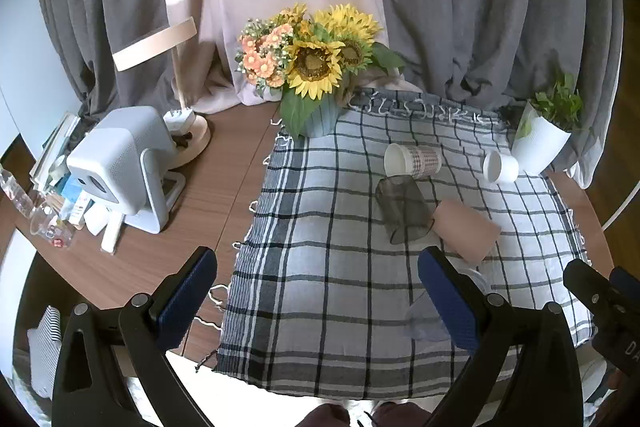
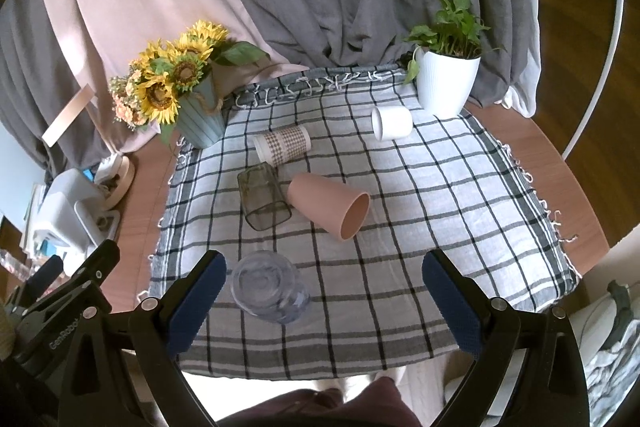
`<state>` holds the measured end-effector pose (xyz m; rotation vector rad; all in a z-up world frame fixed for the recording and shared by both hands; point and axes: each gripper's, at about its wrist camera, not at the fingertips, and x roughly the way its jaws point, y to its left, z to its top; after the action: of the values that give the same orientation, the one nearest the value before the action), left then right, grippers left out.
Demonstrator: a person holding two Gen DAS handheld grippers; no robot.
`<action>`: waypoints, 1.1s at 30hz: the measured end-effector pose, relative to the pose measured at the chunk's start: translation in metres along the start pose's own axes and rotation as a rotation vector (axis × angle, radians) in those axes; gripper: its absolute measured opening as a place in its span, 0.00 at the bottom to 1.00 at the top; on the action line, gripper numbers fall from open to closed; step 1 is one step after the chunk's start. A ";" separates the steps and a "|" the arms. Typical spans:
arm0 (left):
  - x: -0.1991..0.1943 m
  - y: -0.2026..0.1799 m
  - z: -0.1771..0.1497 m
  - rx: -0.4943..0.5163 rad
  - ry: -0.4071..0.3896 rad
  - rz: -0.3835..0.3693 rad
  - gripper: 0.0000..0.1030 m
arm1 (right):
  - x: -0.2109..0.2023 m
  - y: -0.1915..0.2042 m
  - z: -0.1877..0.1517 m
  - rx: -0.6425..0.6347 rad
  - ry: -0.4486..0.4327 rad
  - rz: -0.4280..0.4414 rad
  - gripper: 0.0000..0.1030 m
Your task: Flip cup upside down
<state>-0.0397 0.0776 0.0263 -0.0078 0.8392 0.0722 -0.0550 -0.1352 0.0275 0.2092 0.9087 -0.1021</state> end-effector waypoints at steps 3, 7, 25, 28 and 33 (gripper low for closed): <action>0.003 0.002 0.000 0.005 0.009 -0.007 1.00 | 0.000 0.001 -0.001 0.000 0.002 -0.002 0.96; 0.005 0.002 0.000 0.006 0.011 -0.009 1.00 | -0.001 0.002 -0.001 -0.002 0.001 -0.001 0.96; 0.007 -0.001 0.001 0.004 0.011 -0.009 1.00 | -0.001 -0.001 -0.004 0.002 0.005 -0.007 0.96; 0.006 -0.001 0.001 0.004 0.010 -0.007 1.00 | -0.001 -0.001 -0.004 0.002 0.007 -0.007 0.96; 0.007 -0.002 0.001 0.006 0.010 -0.009 1.00 | -0.002 -0.002 -0.004 0.001 0.007 -0.006 0.97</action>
<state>-0.0342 0.0760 0.0216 -0.0060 0.8493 0.0615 -0.0593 -0.1360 0.0267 0.2078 0.9160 -0.1072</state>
